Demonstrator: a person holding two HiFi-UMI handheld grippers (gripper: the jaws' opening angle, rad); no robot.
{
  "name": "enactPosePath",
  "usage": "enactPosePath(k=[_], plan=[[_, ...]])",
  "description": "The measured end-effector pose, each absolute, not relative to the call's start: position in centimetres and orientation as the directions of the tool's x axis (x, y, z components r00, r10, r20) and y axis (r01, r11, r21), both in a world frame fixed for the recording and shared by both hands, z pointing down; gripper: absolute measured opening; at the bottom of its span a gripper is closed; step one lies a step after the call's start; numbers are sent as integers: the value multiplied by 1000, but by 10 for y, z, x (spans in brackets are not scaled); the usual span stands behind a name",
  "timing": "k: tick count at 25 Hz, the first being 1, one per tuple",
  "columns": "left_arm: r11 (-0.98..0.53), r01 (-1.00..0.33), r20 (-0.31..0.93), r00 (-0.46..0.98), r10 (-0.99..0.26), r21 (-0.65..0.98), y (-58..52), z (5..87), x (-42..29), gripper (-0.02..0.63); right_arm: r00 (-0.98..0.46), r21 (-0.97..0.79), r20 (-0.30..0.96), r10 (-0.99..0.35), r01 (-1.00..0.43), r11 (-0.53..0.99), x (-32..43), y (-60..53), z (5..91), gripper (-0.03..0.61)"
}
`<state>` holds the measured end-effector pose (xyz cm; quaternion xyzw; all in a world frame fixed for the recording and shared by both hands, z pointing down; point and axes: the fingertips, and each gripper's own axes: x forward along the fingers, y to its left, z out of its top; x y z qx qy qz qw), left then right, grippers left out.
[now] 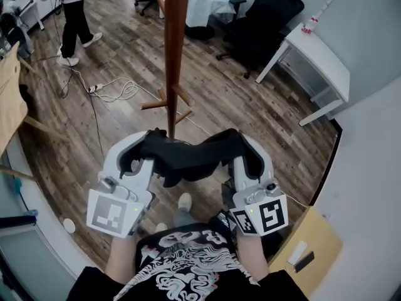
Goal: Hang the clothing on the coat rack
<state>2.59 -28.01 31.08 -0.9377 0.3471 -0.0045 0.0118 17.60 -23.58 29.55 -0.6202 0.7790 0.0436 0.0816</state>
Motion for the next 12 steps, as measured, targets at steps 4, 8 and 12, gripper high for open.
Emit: enactPosePath(k=[4,8,12], plan=[[-735,-677,-2,735,-678,-16,-276,317,29,12,-249,-28,-209,-946,-965,260,179,-236,300,11],[-704,-709,-14,705,-709,-37,-289,304,38,12,-286,-41,-213,-934,-953,301,189,-253,294,11],[-661,-744,-24,666,-746,-100,-295,298,33,12,-327,-32,-227,-917,-939,343,192,-262,287,10]])
